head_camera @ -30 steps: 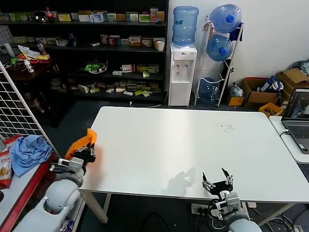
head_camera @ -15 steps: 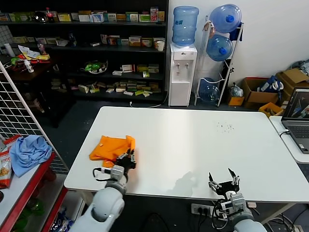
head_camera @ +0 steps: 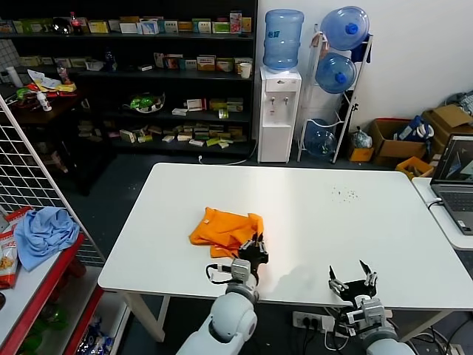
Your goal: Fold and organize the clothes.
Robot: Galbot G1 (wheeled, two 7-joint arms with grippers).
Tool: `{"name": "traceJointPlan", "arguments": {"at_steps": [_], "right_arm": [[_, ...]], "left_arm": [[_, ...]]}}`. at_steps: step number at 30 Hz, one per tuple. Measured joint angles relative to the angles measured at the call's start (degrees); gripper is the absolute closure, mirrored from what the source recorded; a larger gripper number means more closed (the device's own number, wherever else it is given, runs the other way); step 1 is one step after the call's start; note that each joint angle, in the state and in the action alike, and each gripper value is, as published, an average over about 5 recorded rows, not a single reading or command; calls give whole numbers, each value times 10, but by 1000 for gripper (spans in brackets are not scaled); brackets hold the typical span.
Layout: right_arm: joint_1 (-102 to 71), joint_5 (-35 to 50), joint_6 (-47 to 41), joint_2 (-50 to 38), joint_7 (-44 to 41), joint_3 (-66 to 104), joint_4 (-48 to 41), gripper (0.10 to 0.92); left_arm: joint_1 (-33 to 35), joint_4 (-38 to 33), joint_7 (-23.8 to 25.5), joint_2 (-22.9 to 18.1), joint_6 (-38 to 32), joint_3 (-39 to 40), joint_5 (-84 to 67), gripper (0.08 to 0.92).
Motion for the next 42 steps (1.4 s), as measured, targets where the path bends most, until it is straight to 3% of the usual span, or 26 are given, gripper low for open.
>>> {"name": "traceJointPlan", "arguments": {"at_steps": [5,13,22,28,35,42], "right_arm": [[1,-1,-1,2,1,0,1,203],[8,-1,-2,6,2,-6,1,203],[16,4,5,7,-6,-2,-2,203],[28,11,29,16,-34,7,-11,203],[54,17,64,40,-78,18,-30,203],[74,19,85,63,-112,23,-44,203]], "left_arm": [[-7,33,6,-23,-37,13,-26,803],[1,42,51,-37,-117,28,-76,570],[24,-6,105,-34,-184,12,-83,310],[57,-25,117,19,-233,-30,-47,187],[95,-29,118,99,-277,-99,11,177],[116,-27,117,146,-289,-168,44,177]]}}
